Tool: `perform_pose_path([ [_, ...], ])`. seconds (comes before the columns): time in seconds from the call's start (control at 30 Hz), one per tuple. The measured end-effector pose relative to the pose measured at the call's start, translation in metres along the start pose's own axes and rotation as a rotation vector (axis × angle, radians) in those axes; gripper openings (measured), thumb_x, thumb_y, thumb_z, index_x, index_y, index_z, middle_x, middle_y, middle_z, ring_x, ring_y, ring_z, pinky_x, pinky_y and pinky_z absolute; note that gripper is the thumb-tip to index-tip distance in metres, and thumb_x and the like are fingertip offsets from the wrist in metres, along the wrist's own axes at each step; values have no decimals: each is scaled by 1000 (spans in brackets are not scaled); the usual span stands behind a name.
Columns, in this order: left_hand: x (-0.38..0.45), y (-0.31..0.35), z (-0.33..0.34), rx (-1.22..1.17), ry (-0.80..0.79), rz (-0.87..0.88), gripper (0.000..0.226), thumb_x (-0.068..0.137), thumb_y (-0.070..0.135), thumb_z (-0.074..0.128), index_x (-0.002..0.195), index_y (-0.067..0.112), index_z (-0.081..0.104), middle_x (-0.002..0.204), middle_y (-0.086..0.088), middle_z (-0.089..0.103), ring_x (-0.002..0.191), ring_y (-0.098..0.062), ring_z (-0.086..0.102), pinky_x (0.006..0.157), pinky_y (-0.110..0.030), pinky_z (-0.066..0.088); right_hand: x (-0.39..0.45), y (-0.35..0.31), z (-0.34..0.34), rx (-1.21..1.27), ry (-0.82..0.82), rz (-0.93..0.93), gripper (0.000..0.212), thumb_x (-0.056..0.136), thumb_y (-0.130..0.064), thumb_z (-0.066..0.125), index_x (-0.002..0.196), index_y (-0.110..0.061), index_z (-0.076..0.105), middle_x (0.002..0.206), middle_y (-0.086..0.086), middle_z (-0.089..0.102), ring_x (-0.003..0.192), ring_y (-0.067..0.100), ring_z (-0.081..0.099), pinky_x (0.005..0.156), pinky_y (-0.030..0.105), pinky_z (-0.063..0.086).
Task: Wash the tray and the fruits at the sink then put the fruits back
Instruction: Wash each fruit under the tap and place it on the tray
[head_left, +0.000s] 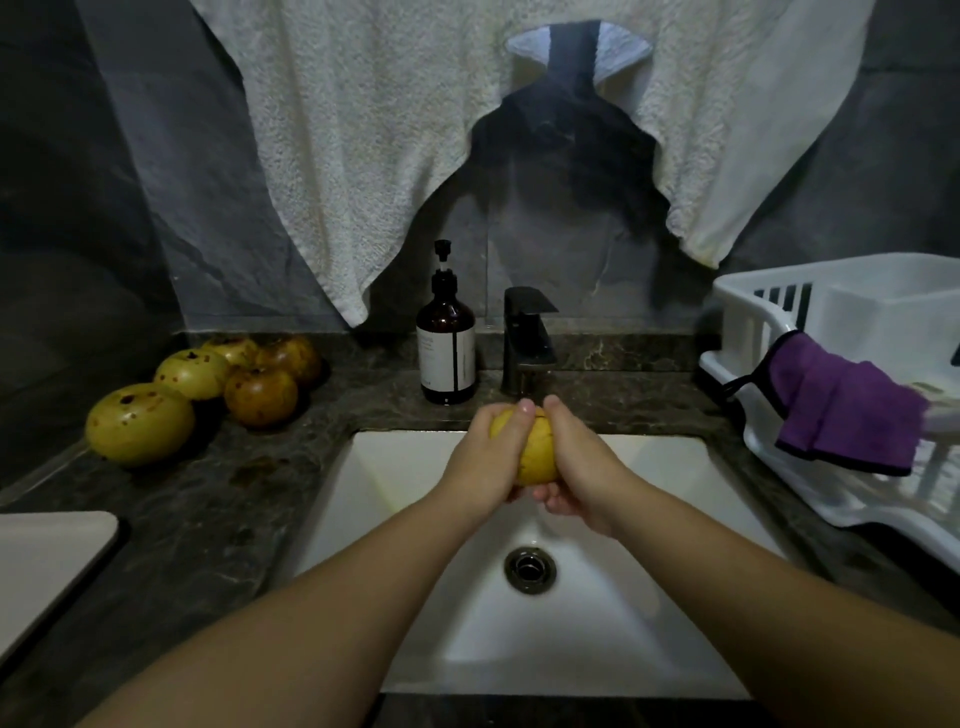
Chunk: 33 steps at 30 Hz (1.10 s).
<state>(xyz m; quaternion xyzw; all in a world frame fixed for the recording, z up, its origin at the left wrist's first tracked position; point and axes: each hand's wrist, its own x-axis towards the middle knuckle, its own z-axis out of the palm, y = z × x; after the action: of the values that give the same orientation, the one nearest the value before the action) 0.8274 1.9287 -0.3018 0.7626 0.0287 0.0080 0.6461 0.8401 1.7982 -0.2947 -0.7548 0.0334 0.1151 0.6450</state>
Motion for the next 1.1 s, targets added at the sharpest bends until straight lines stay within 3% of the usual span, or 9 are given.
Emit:
perform_pose_path([
  [0.1, -7, 9, 0, -257, -142, -258, 62, 94, 80, 41, 123, 28, 58, 75, -8, 71, 56, -17, 65, 49, -25, 49, 3, -1, -9, -256, 89, -391, 32, 102, -55, 42, 126, -37, 52, 100, 7, 66, 70, 21, 68, 46, 29, 48],
  [0.27, -1, 0, 5, 45, 5, 73, 41, 101, 68, 43, 123, 35, 53, 108, -9, 67, 72, -23, 69, 59, -37, 57, -1, -2, -7, 57, -84, 33, 50, 92, -75, 43, 109, -29, 54, 65, 4, 58, 45, 12, 52, 46, 24, 42],
  [0.33, -2, 4, 4, -124, -80, -90, 52, 98, 73, 46, 124, 30, 56, 106, -15, 72, 72, -27, 71, 59, -34, 58, 3, 0, -6, -82, -27, -91, 52, 94, -72, 43, 121, -29, 52, 81, 6, 65, 56, 16, 61, 51, 28, 45],
  [0.43, -6, 10, -4, -366, -204, -372, 65, 90, 75, 58, 128, 23, 59, 98, -20, 76, 80, -32, 77, 56, -32, 63, 1, 5, -8, -313, 22, -318, 49, 99, -59, 50, 140, -35, 41, 118, 4, 61, 91, 20, 67, 60, 28, 51],
  [0.57, -2, 13, -8, -365, -184, -295, 58, 89, 69, 66, 130, 29, 60, 114, -19, 73, 88, -30, 78, 55, -28, 59, -3, -7, -21, -324, -106, -182, 48, 95, -70, 41, 138, -48, 41, 117, -3, 62, 91, 21, 71, 68, 36, 56],
  [0.63, -1, 12, -7, -346, -161, -265, 61, 86, 68, 70, 130, 27, 59, 110, -15, 70, 73, -23, 74, 58, -29, 59, -3, -19, -30, -421, -15, -154, 45, 95, -72, 32, 123, -43, 51, 112, -3, 64, 91, 24, 70, 73, 40, 57],
  [0.73, 4, 9, -6, -343, -130, -246, 61, 83, 66, 75, 127, 28, 57, 113, -12, 68, 68, -19, 72, 64, -31, 60, 3, -35, -43, -527, 215, -337, 33, 100, -60, 34, 111, -39, 56, 106, -4, 65, 93, 20, 64, 81, 42, 55],
  [0.97, 6, 8, -4, -434, -104, -193, 53, 84, 62, 76, 124, 32, 59, 120, -13, 68, 75, -21, 73, 62, -30, 58, 19, -77, -44, -696, 273, -490, 45, 96, -65, 46, 129, -38, 59, 114, -7, 63, 103, 18, 58, 80, 37, 45],
  [1.1, 7, 9, -4, -464, -109, -160, 47, 86, 58, 76, 121, 33, 59, 121, -11, 68, 81, -20, 76, 70, -34, 62, 28, -85, -42, -739, 226, -518, 43, 98, -56, 48, 136, -38, 57, 136, -2, 63, 122, 21, 58, 95, 39, 48],
])
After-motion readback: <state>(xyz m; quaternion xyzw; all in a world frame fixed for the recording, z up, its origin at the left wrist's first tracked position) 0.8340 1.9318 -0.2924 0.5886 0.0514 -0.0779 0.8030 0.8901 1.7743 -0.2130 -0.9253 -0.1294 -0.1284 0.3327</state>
